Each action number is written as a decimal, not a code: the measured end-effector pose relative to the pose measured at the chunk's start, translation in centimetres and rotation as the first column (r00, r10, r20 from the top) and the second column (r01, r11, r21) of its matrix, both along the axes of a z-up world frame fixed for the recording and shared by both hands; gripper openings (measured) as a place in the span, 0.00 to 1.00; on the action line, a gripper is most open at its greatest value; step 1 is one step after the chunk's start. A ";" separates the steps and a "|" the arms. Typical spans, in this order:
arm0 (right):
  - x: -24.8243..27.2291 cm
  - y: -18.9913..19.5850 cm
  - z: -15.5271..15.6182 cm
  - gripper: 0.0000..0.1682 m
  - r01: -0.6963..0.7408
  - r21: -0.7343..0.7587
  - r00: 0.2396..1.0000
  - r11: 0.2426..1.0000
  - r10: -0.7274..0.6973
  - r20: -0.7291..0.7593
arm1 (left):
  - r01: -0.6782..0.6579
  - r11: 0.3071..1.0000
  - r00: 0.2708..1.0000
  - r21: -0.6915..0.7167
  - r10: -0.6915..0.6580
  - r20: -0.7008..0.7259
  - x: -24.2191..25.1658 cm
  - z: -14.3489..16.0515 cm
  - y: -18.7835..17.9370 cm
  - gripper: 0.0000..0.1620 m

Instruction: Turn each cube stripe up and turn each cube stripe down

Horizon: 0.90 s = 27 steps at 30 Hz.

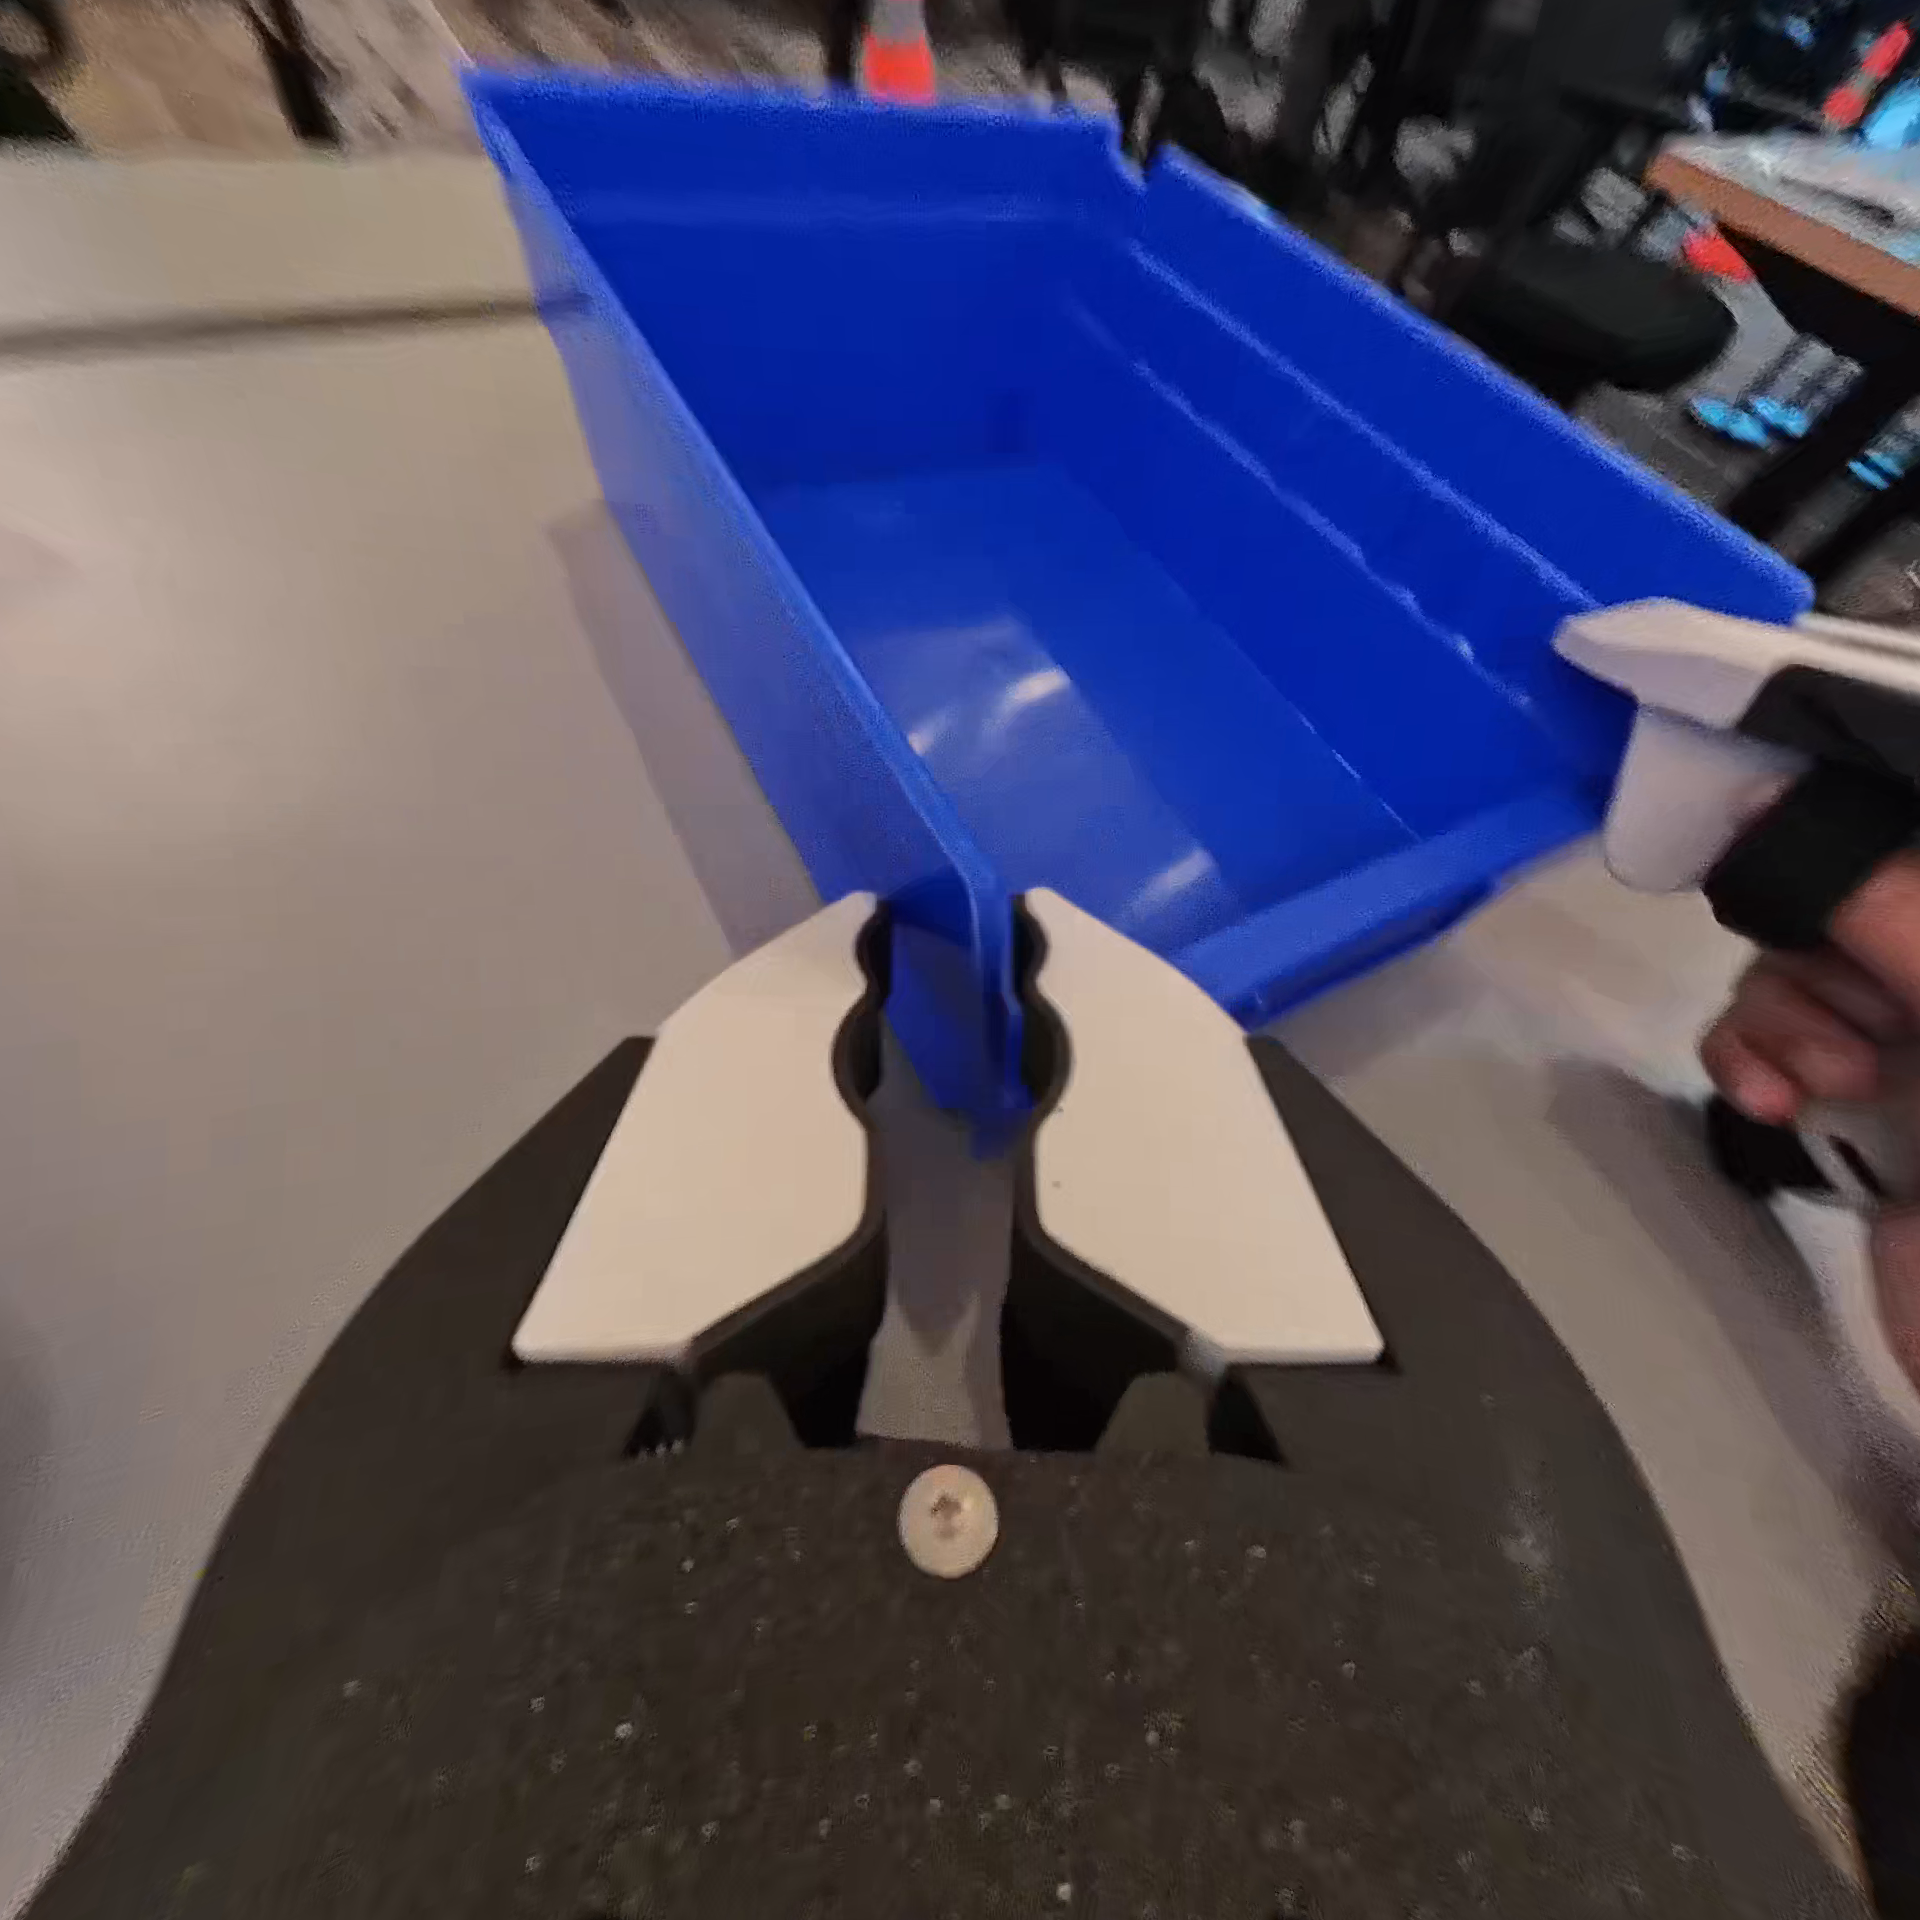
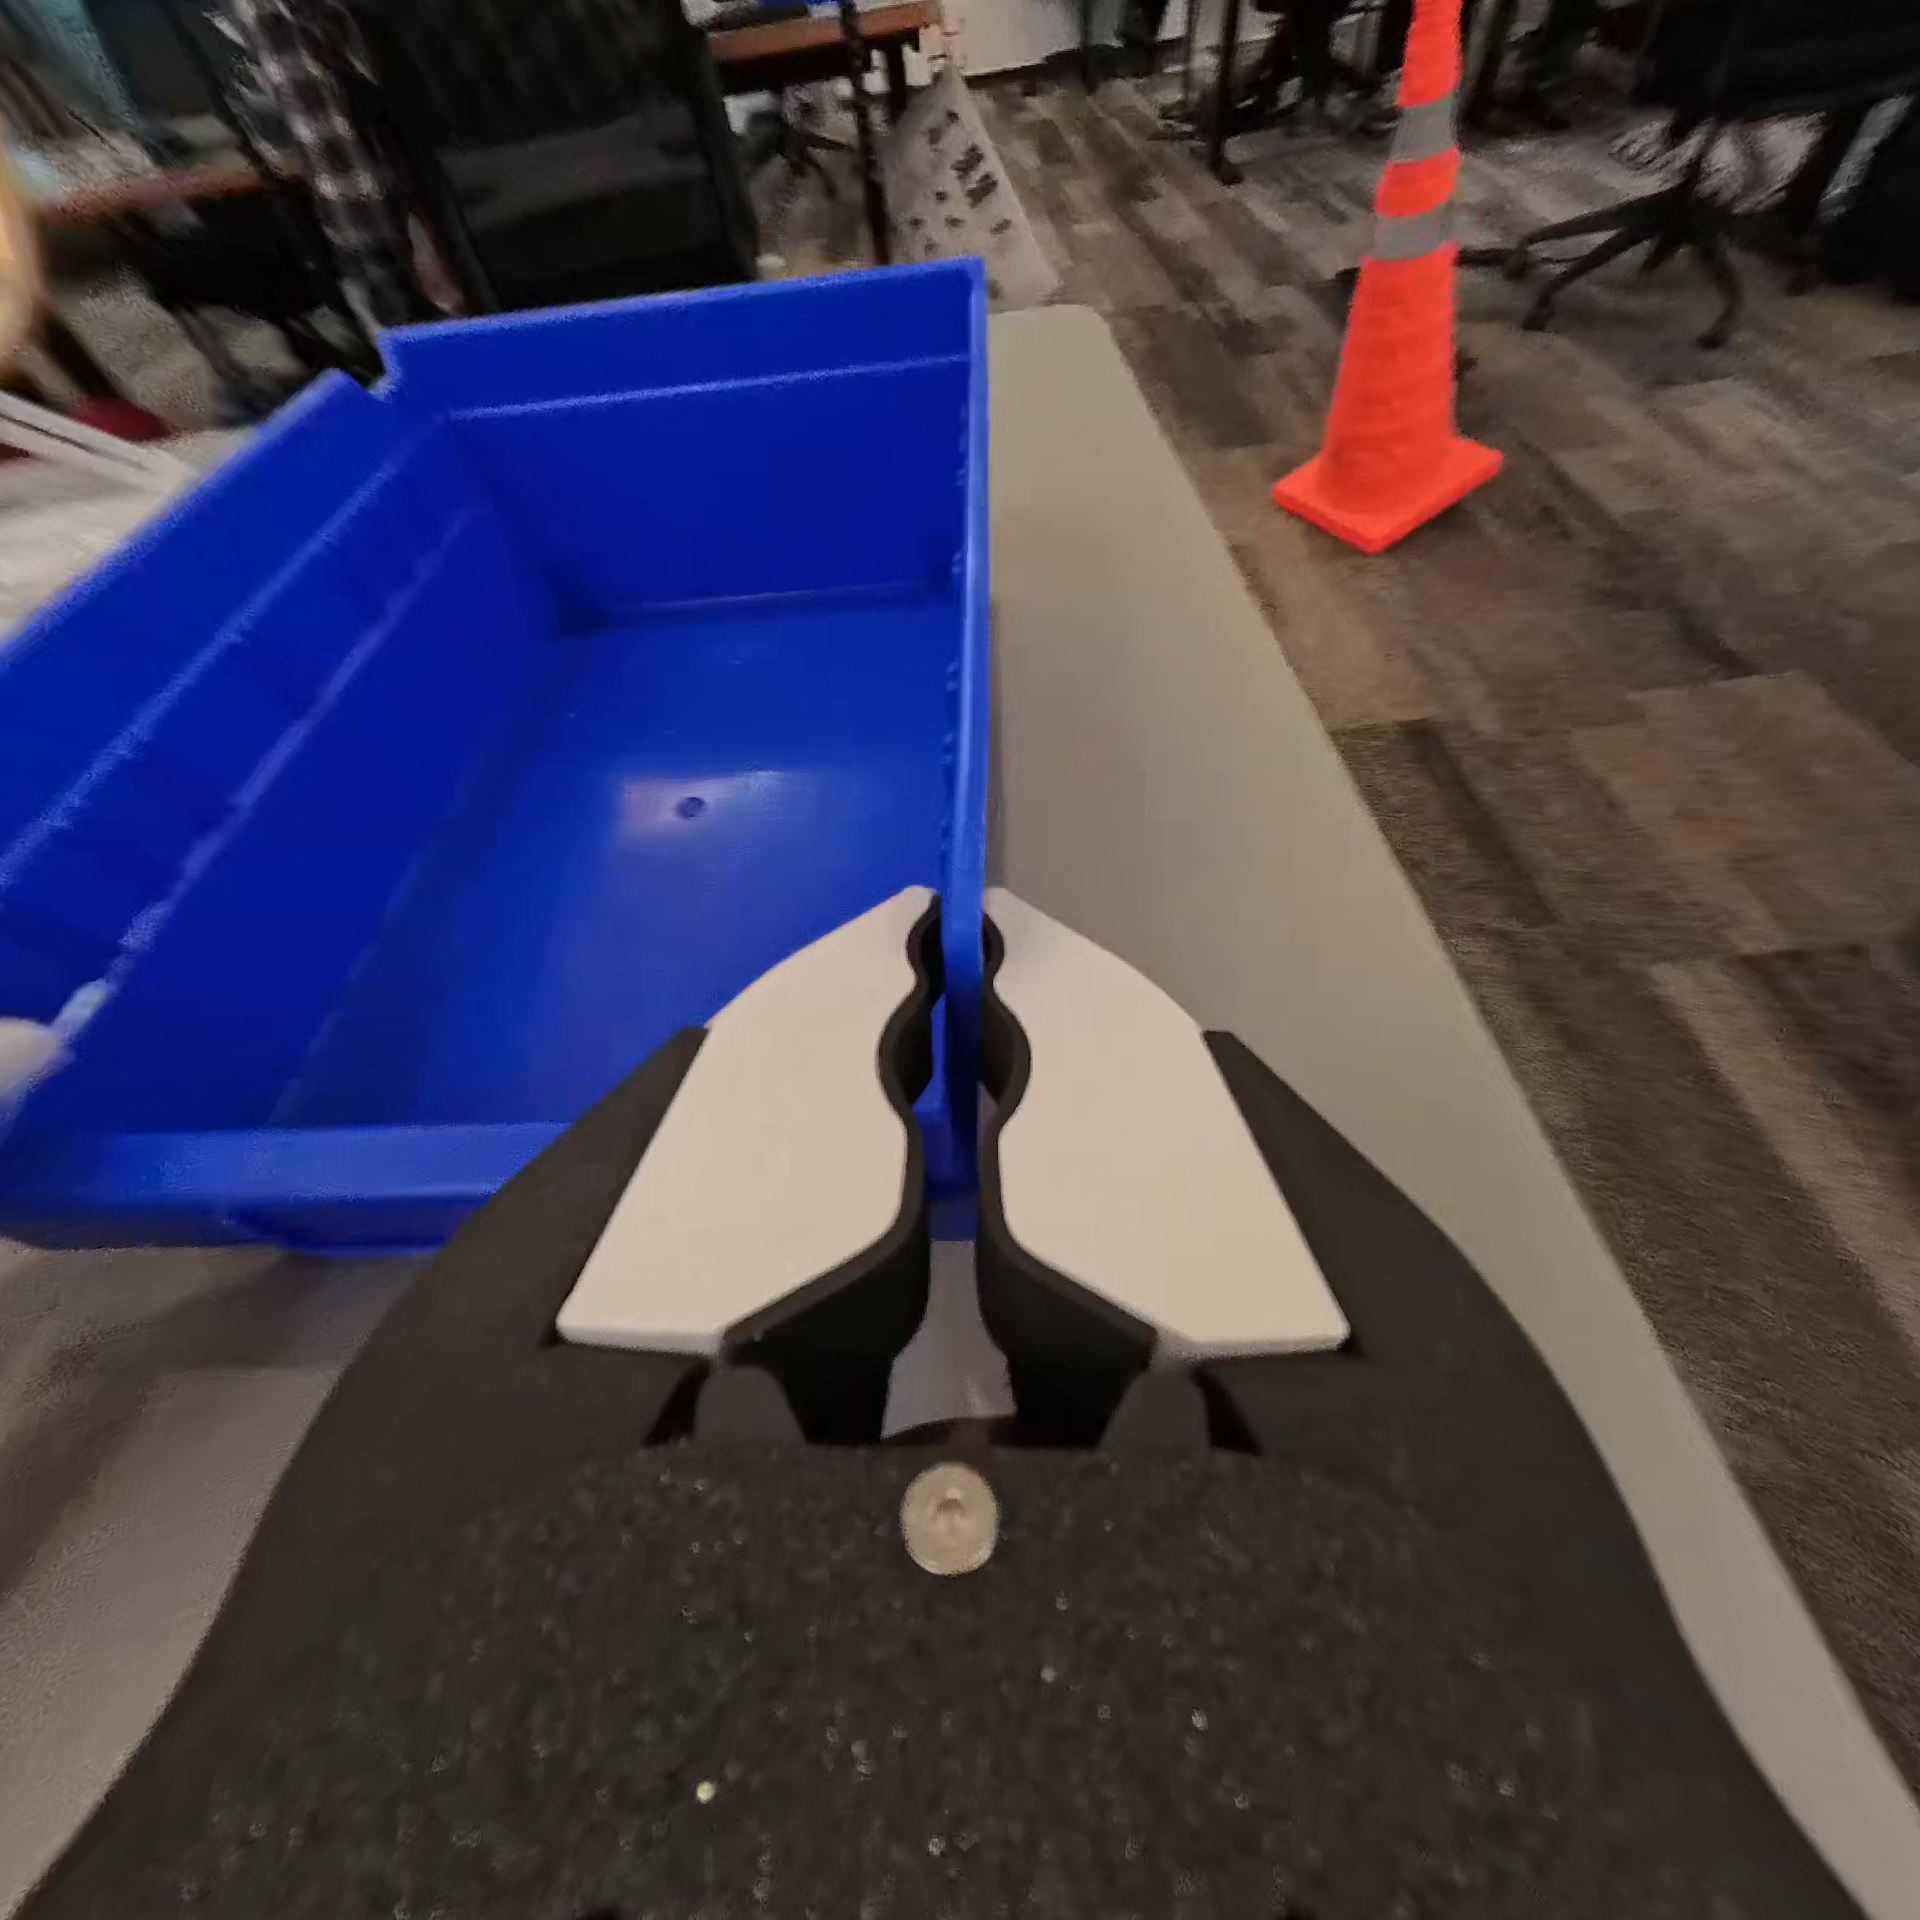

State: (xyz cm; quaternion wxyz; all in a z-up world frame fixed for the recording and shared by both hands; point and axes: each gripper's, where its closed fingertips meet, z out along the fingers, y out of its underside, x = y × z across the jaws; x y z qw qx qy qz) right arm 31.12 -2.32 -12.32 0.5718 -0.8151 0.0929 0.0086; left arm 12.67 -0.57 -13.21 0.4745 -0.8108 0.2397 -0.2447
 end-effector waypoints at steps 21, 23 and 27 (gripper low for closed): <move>-39.2 -1.8 2.4 0.30 -0.631 -0.004 0.769 0.776 0.626 0.126 | -0.405 0.901 0.895 0.152 0.425 -0.133 -38.5 2.8 -0.3 0.40; -39.8 -0.2 1.3 0.30 -0.580 -0.006 0.810 0.814 0.578 0.098 | -0.396 0.913 0.906 0.097 0.406 -0.117 -38.0 1.5 0.2 0.38; -40.9 2.0 1.1 0.29 -0.557 -0.001 0.830 0.830 0.557 -0.004 | -0.419 0.908 0.906 0.013 0.419 -0.063 -38.3 0.8 0.7 0.19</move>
